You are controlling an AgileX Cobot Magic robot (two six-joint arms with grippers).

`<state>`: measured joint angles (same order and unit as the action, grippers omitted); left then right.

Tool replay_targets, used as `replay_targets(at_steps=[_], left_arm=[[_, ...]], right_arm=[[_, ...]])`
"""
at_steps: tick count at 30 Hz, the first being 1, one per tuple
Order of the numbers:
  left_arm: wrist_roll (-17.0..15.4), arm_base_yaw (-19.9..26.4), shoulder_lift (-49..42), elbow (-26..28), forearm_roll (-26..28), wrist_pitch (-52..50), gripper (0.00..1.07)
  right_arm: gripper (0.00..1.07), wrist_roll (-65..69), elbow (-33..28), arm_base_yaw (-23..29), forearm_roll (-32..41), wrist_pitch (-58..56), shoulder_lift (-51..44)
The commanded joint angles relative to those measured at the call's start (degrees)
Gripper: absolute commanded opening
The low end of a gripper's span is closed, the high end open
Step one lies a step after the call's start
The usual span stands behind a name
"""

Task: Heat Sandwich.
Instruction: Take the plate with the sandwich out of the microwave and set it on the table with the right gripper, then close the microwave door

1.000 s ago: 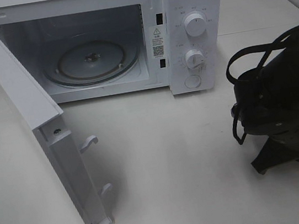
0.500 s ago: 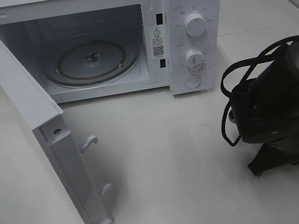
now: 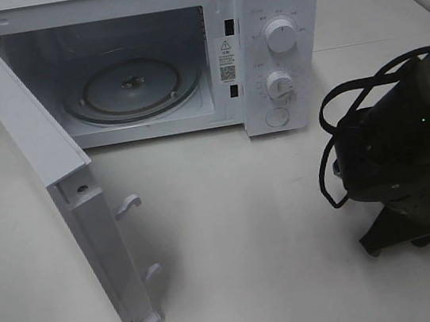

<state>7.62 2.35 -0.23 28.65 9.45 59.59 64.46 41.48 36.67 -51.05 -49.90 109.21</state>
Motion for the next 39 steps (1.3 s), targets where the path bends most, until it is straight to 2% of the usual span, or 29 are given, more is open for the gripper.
replay_targets(at_steps=[1, 4, 7, 8, 9, 11, 12, 13, 14, 18, 21, 32, 39], left_arm=[[-0.17, -0.23, -1.15, -0.23, 0.46, -0.17, 1.01], [-0.17, -0.23, -1.15, -0.23, 0.46, -0.17, 1.01], [-0.17, -0.23, -1.15, -0.23, 0.46, -0.17, 1.01], [-0.17, -0.23, -1.15, -0.23, 0.46, -0.17, 1.01], [-0.17, -0.23, -1.15, -0.23, 0.46, -0.17, 1.01], [-0.17, -0.23, -1.15, -0.23, 0.46, -0.17, 1.01], [-0.17, -0.23, -1.15, -0.23, 0.46, -0.17, 1.01], [-0.17, -0.23, -1.15, -0.23, 0.46, -0.17, 1.01], [-0.17, -0.23, -1.15, -0.23, 0.46, -0.17, 1.01], [-0.17, -0.23, -1.15, -0.23, 0.46, -0.17, 1.01], [-0.17, -0.23, -1.15, -0.23, 0.46, -0.17, 1.01], [-0.17, -0.23, -1.15, -0.23, 0.46, -0.17, 1.01], [-0.17, -0.23, -1.15, -0.23, 0.46, -0.17, 1.01]], right_arm=[[0.43, -2.12, -0.11, -0.34, 0.80, 0.11, -3.38], [0.44, -3.27, -0.11, -0.34, 1.43, 0.06, -5.33], [0.50, -6.25, -0.11, -0.34, 2.86, 0.06, -9.17], [0.55, -7.91, -0.11, -0.34, 3.61, 0.06, -11.06], [0.55, -7.91, -0.11, -0.34, 3.61, 0.06, -11.06], [0.62, -9.45, -0.11, -0.34, 3.84, 0.06, -13.06], [0.66, -10.03, -0.11, -0.34, 3.84, 0.06, -14.27], [0.74, -11.57, -0.11, -0.34, 3.84, 0.06, -16.79], [0.74, -11.57, -0.11, -0.34, 3.84, 0.06, -16.79], [0.86, -13.87, -0.11, -0.34, 3.84, 0.34, -22.46], [0.85, -15.07, -0.11, -0.34, 4.24, 0.06, -24.98], [0.83, -37.47, -0.11, -0.34, 21.14, -1.09, -40.45], [0.83, -45.49, -0.11, -0.34, 27.73, -3.61, -47.67]])
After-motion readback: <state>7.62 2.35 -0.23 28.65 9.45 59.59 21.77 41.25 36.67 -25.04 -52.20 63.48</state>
